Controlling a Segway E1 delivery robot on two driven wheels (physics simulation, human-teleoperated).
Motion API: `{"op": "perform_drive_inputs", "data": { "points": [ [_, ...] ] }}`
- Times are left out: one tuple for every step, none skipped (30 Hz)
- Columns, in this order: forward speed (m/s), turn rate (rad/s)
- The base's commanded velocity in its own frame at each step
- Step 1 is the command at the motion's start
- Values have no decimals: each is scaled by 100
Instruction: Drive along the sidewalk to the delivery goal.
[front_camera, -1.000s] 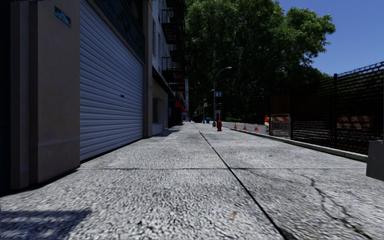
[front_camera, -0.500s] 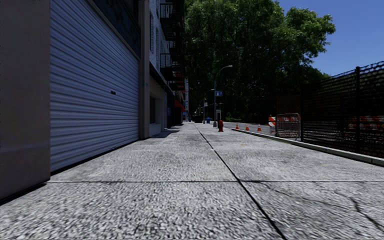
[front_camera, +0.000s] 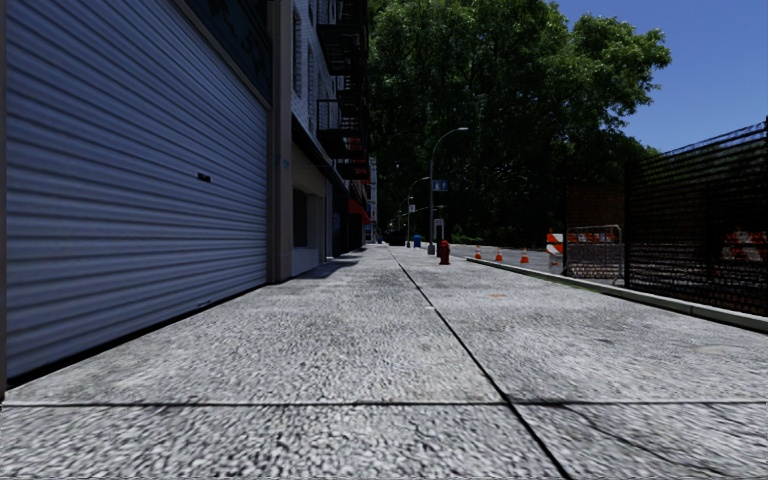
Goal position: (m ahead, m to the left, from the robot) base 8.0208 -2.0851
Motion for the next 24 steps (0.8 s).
{"op": "perform_drive_inputs", "data": {
  "points": [
    [116, 0],
    [115, 0],
    [115, 0],
    [115, 0],
    [115, 0],
    [115, 0],
    [115, 0],
    [115, 0],
    [115, 0],
    [115, 0],
    [115, 0],
    [115, 0],
    [120, 0],
    [133, 0],
    [149, 0],
    [165, 0],
    [200, 0],
    [200, 0],
    [200, 0],
    [200, 0],
    [200, 0],
    [200, 0],
    [200, 0],
    [200, 0]
  ]
}}
